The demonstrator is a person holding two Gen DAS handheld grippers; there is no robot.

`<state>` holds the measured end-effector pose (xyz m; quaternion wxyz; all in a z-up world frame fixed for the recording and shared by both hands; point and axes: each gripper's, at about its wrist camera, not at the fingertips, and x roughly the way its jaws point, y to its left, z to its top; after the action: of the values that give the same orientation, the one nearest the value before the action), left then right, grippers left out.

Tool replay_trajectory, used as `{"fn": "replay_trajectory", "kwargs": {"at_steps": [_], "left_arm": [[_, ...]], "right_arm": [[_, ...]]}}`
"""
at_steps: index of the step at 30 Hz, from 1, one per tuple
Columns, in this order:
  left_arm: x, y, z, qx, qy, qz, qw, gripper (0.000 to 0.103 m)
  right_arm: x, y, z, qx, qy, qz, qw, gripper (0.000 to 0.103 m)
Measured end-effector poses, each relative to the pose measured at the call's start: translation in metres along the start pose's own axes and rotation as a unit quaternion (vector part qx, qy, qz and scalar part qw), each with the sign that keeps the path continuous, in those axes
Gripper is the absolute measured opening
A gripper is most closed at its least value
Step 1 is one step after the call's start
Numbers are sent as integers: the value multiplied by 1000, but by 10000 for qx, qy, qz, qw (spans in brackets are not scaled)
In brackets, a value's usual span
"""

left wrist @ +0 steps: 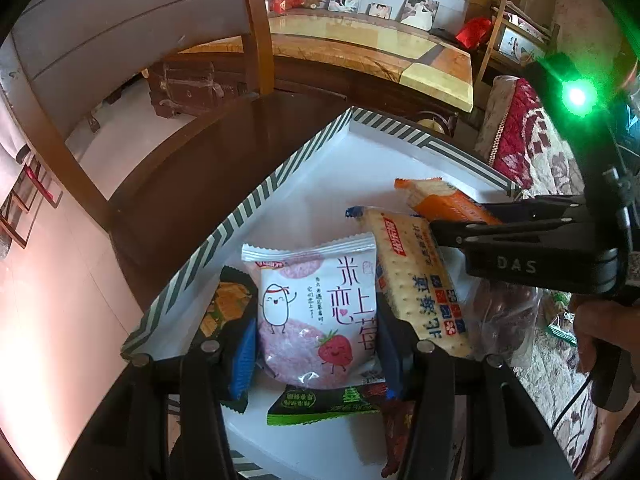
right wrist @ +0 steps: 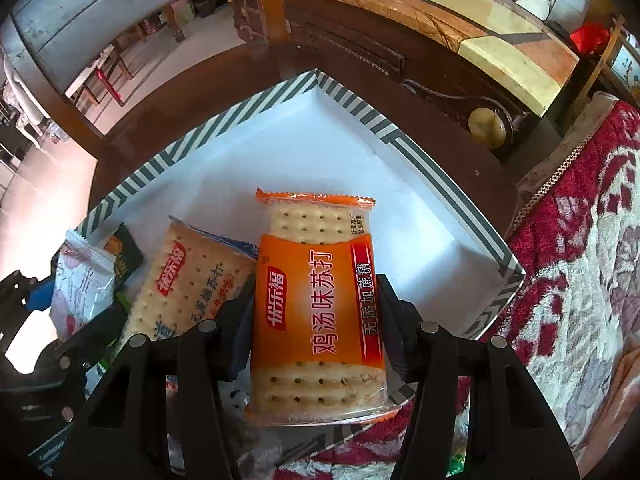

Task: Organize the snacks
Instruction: 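Lower both packets into the tray and open both tools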

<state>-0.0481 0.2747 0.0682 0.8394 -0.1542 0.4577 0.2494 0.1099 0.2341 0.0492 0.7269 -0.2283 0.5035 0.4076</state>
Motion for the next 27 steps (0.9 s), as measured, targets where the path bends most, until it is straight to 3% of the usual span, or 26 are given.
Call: {"fn": "replay_trajectory", "kwargs": {"at_steps": [12,27], "left_arm": [[7,2,1,-132,83,129,9998,55],[2,6,-1,-278,42,212,9994,80]], "right_arm": [[8,-2,-3,342,-94,77,9993,55],[-9,-6,-12,600,-258,82,9978,57]]}}
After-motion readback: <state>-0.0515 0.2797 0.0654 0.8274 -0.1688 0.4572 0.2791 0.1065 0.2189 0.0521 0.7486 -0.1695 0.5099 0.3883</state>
